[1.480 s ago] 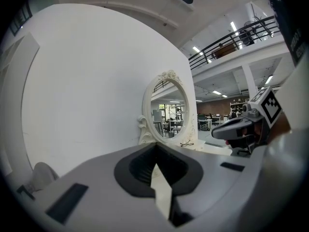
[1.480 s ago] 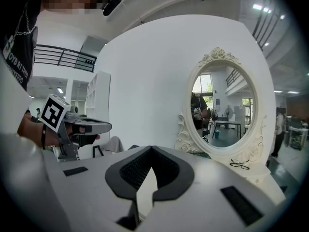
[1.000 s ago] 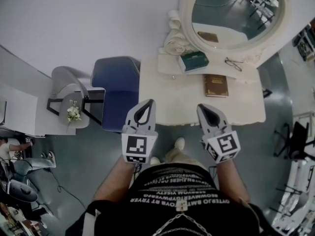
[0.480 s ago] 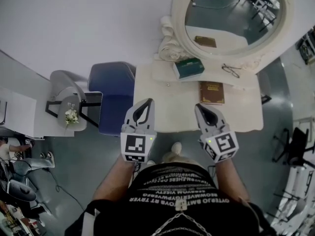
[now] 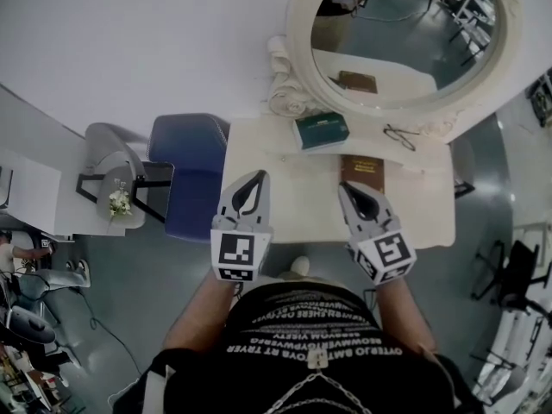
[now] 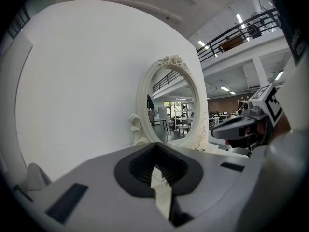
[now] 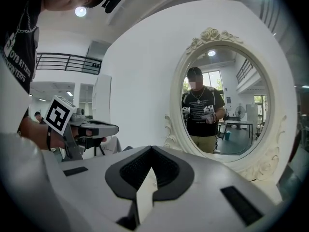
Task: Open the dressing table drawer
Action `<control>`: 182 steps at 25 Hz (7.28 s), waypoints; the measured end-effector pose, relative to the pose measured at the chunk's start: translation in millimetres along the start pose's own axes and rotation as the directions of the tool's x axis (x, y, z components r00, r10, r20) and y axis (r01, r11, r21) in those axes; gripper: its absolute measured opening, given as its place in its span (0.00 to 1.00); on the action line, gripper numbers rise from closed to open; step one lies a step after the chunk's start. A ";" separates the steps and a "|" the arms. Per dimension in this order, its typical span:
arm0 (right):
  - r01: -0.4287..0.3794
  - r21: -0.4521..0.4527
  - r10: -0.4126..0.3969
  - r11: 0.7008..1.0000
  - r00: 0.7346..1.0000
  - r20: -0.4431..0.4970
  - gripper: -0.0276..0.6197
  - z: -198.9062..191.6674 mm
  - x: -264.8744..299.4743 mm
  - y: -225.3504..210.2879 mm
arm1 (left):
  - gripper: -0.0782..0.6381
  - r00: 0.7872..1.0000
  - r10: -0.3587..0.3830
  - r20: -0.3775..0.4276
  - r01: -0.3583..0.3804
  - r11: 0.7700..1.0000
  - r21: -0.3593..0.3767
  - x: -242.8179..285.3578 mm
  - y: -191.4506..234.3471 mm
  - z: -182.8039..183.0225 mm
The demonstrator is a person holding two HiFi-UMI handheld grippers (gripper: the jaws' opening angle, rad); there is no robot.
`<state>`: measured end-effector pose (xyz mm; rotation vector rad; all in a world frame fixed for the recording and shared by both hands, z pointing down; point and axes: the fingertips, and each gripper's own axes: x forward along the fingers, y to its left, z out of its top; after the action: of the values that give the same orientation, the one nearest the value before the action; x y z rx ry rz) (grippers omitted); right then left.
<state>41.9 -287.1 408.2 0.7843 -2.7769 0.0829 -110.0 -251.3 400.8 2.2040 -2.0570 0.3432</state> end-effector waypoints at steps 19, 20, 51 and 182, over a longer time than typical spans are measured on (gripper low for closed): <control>-0.019 0.030 0.019 0.999 1.000 -0.013 0.05 -21.2 -4.1 -41.1 | 0.11 0.998 0.049 -0.036 -0.049 0.999 0.016 15.6 -21.1 -5.0; -0.016 0.031 0.017 0.999 1.000 -0.014 0.05 -22.7 -3.9 -41.8 | 0.11 0.999 0.044 -0.030 -0.044 0.999 0.019 14.9 -21.9 -4.8; 0.003 0.038 0.000 0.999 0.996 -0.093 0.05 -43.6 59.2 -50.9 | 0.17 0.980 -0.033 -0.197 0.029 0.999 -0.020 75.0 -10.1 -105.7; 0.052 0.063 -0.043 0.997 0.989 -0.144 0.05 -59.7 33.2 -67.2 | 0.24 0.754 -0.074 -0.653 -0.004 0.993 -0.118 156.6 -37.4 -337.6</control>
<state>63.2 -353.9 473.5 0.8260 -2.6309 0.2148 -94.6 -322.4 767.8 1.6948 -1.5867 0.8385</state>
